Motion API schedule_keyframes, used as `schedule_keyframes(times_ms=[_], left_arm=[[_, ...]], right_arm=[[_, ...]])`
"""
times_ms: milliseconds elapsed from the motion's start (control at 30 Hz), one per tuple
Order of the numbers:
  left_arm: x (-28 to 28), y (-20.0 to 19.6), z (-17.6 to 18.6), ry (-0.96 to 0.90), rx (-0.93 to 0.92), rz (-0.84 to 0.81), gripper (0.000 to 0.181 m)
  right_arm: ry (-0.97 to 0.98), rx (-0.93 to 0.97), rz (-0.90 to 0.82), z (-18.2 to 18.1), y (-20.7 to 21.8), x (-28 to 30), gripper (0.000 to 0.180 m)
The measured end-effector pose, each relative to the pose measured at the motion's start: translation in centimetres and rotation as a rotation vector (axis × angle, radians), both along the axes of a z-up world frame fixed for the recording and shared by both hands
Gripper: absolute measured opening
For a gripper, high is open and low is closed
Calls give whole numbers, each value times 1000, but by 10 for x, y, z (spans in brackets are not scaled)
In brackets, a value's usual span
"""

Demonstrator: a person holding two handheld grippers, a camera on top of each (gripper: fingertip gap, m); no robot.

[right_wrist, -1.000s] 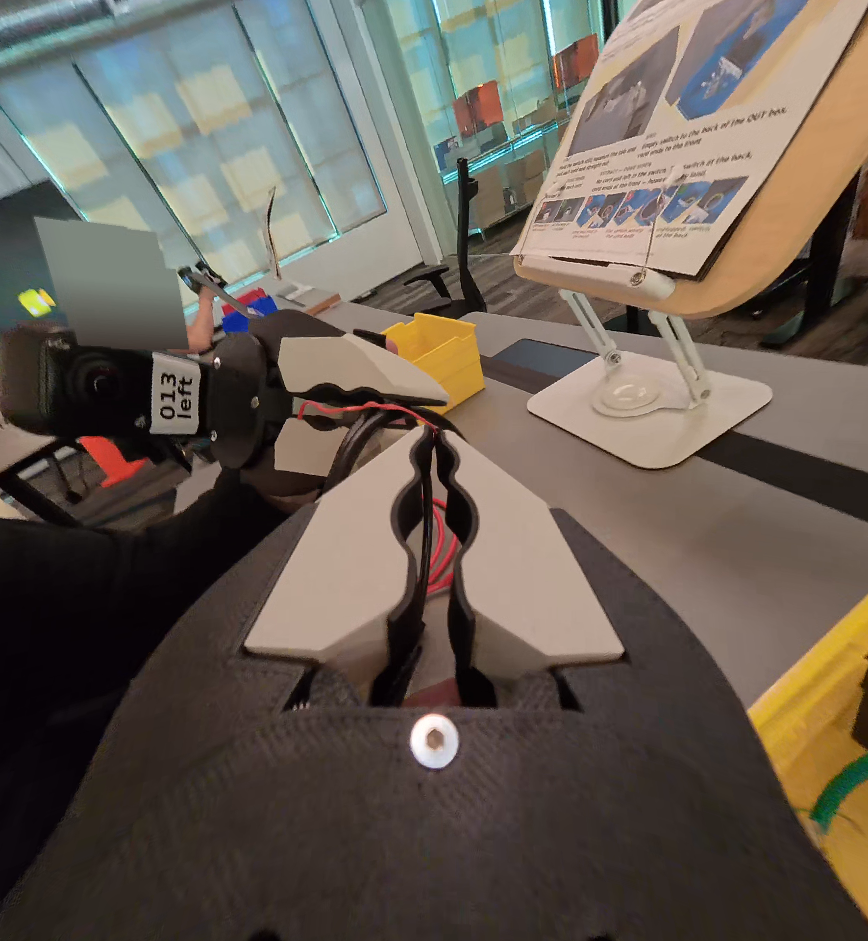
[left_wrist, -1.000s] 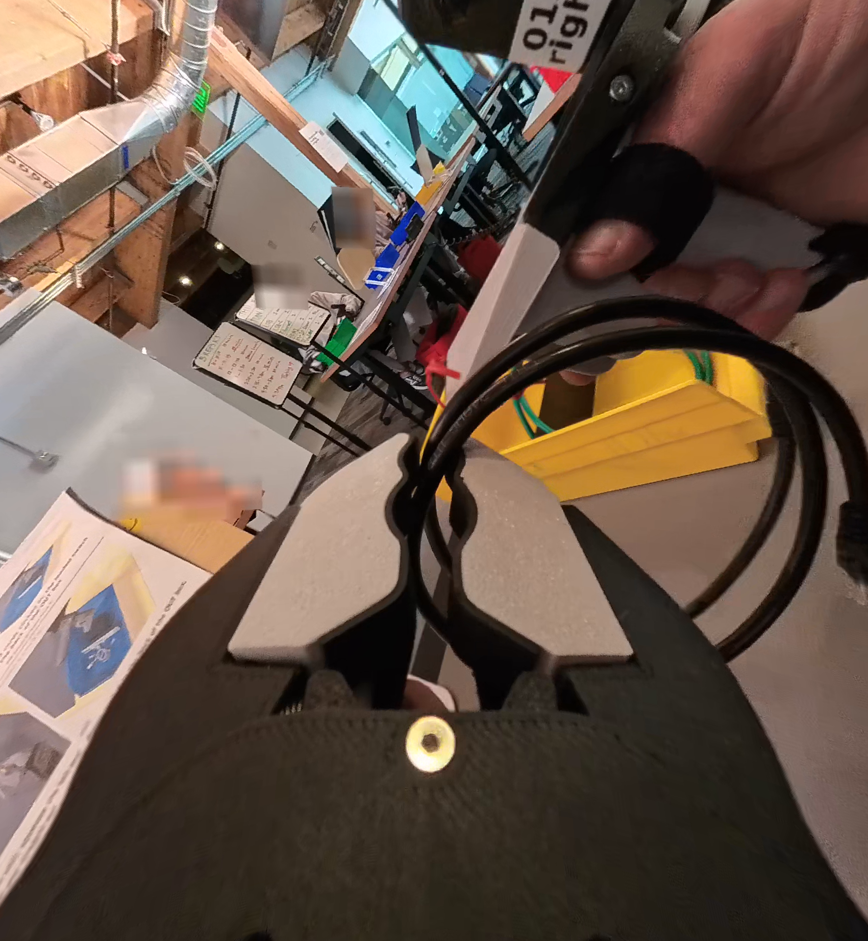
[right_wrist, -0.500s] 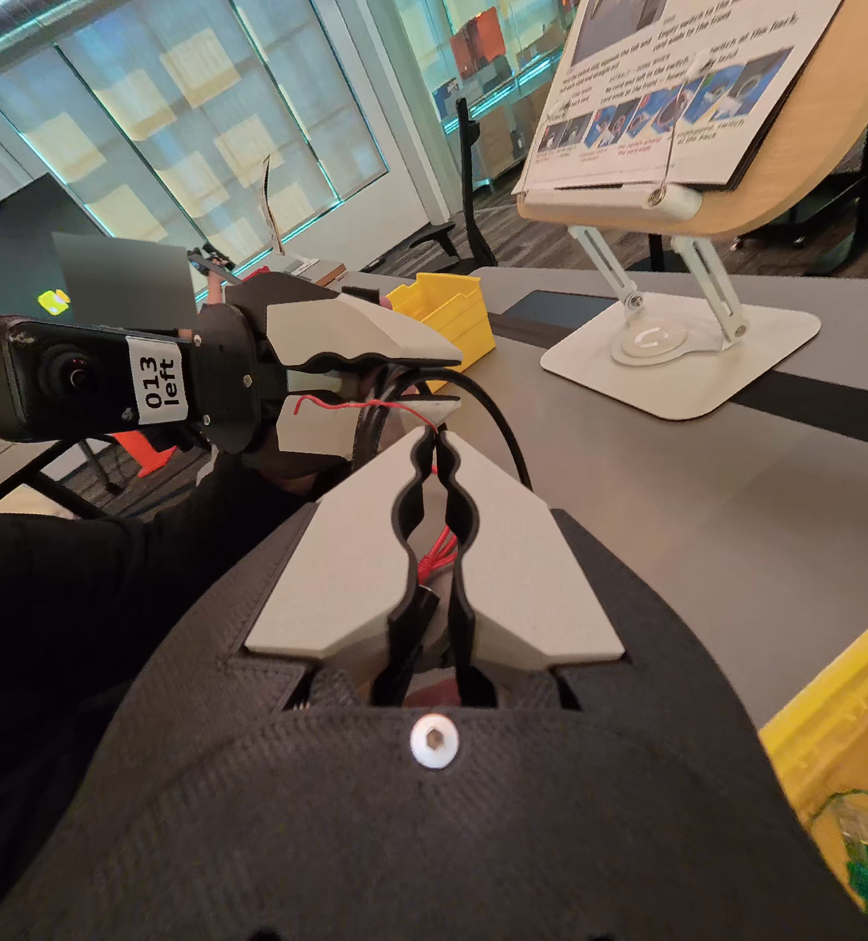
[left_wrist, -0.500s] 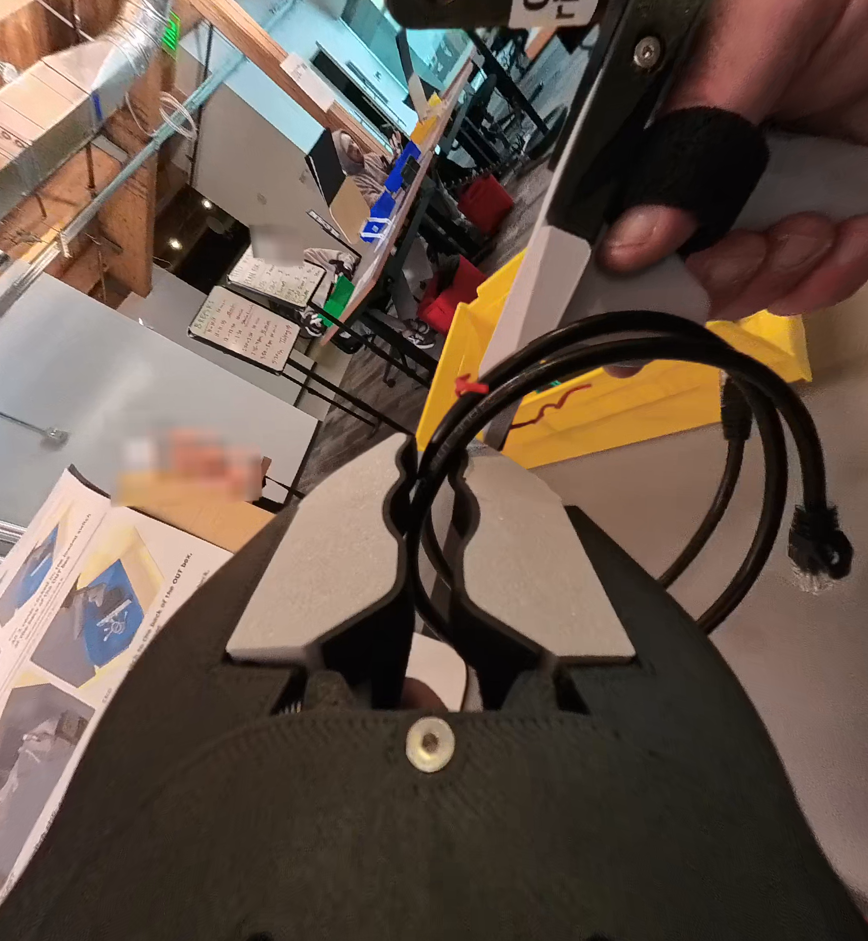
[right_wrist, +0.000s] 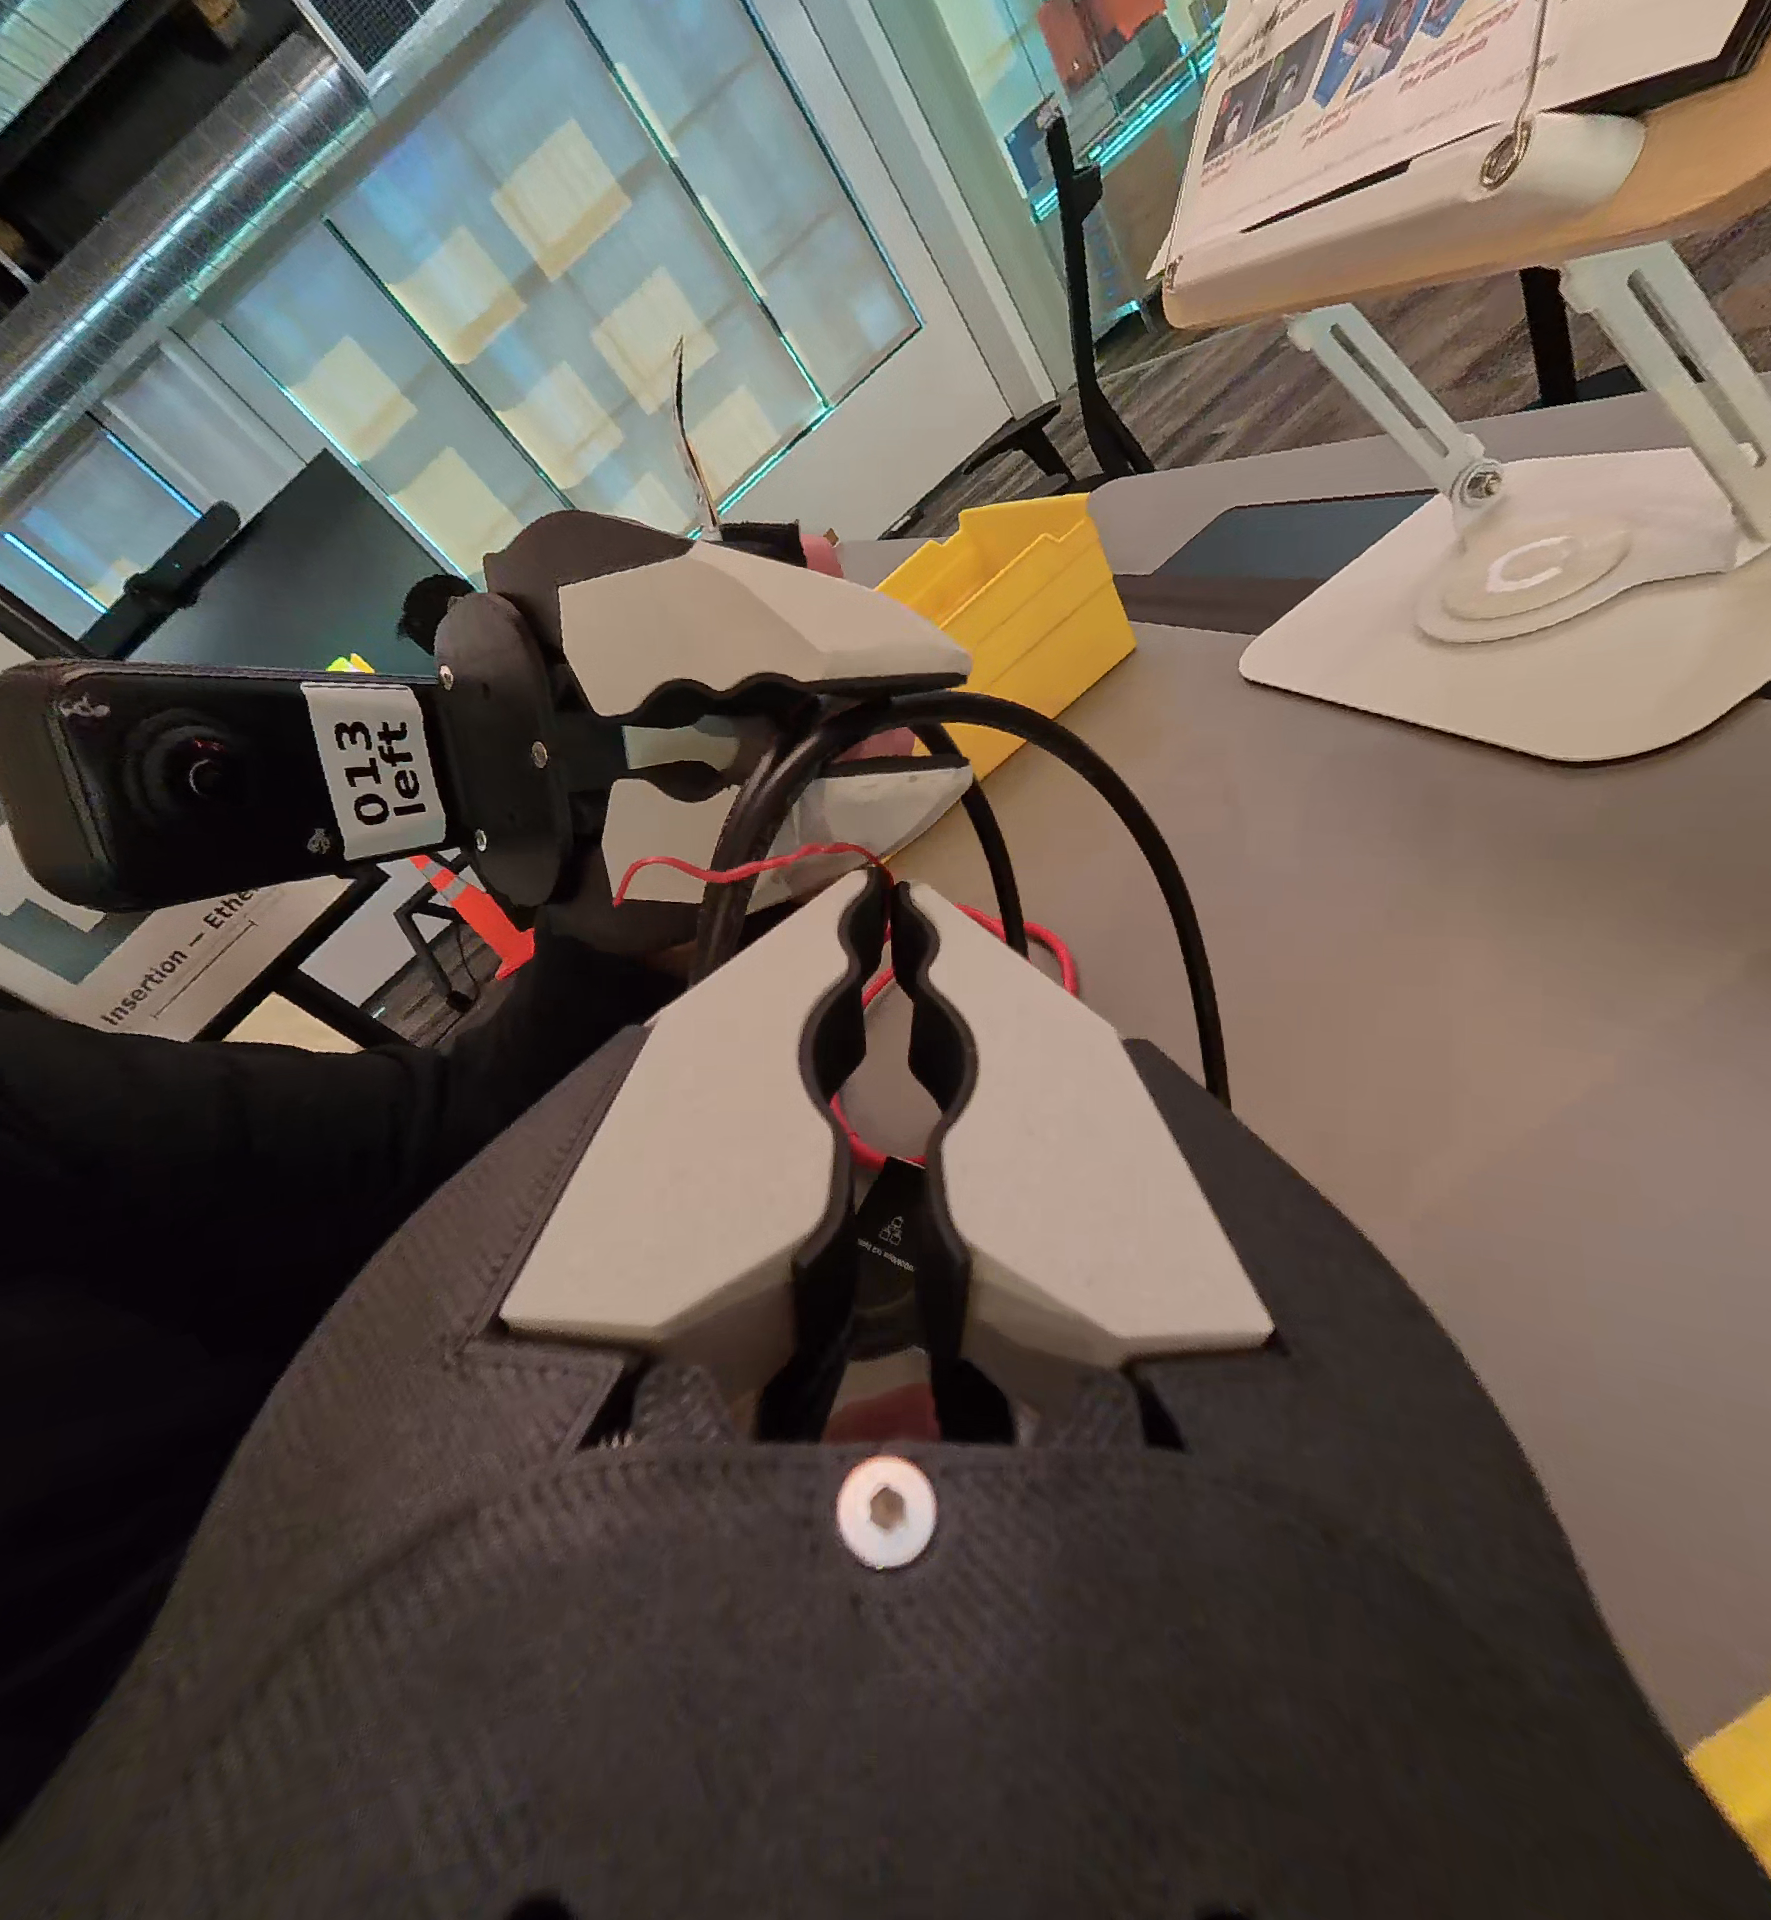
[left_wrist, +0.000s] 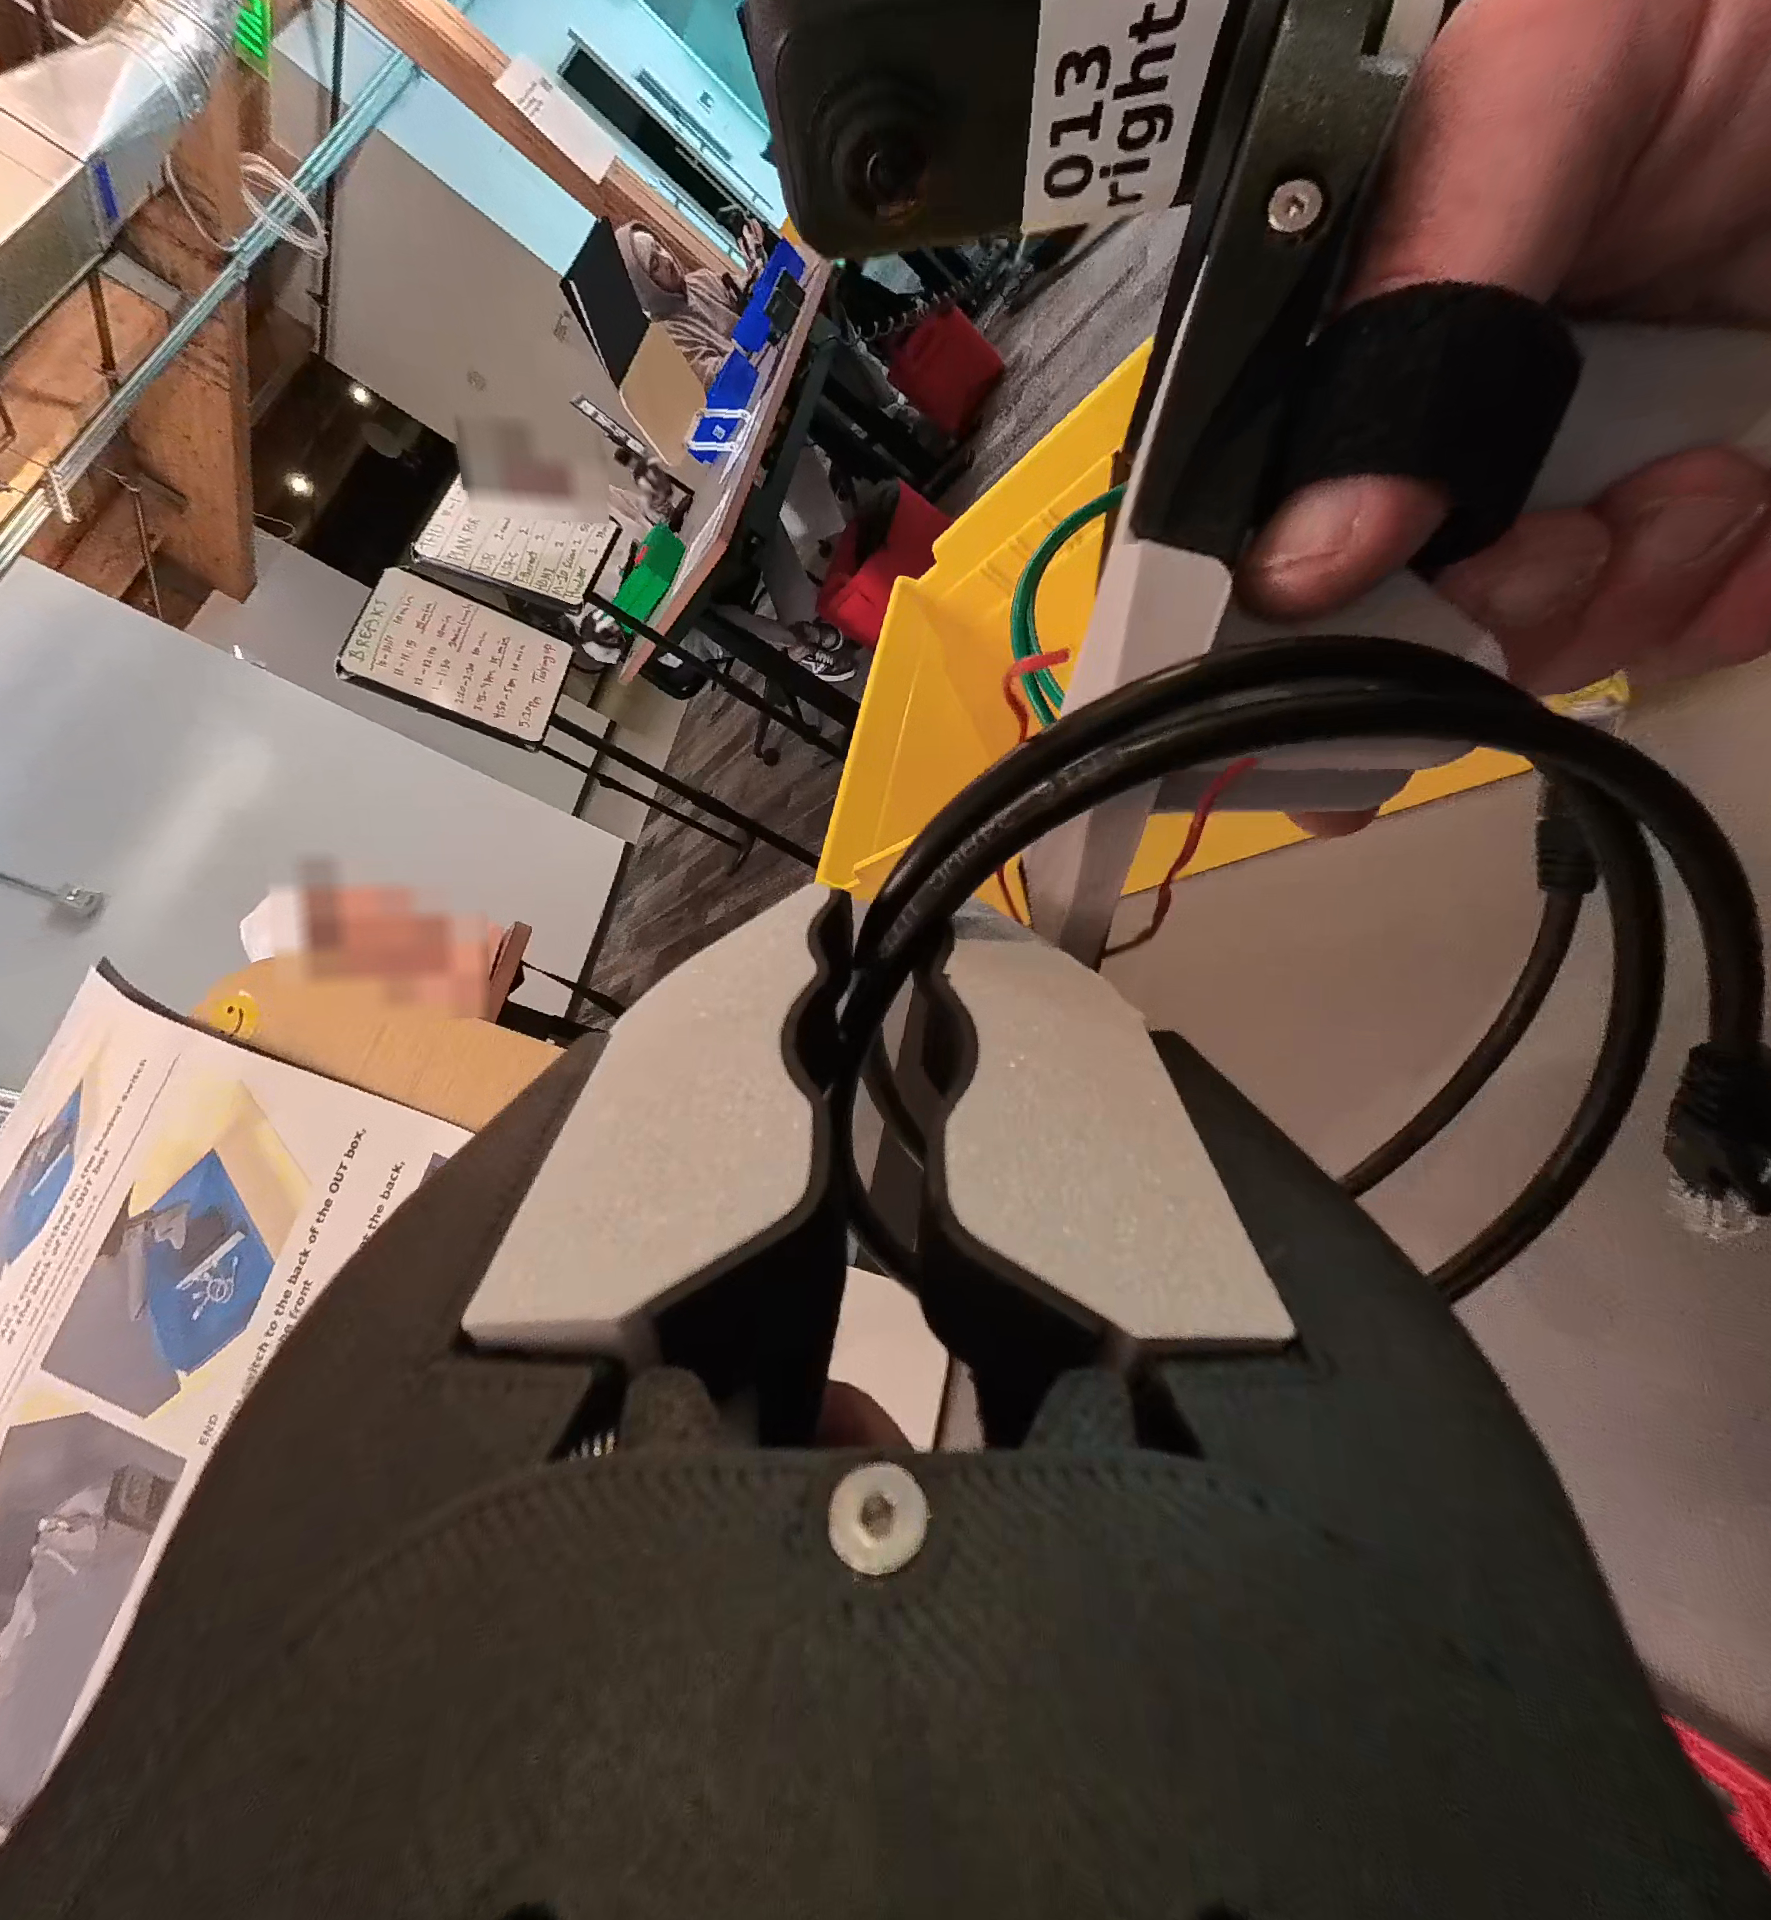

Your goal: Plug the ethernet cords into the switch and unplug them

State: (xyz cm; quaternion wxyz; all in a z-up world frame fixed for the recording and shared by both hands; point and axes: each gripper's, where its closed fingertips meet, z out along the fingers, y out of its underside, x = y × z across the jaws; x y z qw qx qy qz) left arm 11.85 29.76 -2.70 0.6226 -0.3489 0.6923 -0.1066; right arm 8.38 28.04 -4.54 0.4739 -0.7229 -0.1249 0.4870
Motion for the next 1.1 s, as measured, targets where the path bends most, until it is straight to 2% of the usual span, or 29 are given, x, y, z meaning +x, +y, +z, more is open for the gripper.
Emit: schedule_keyframes(times_ms=[1100], left_arm=[[-5,9,-13,48,-40,40,11]], right_arm=[[121,-18,6,6,1,-2,0]])
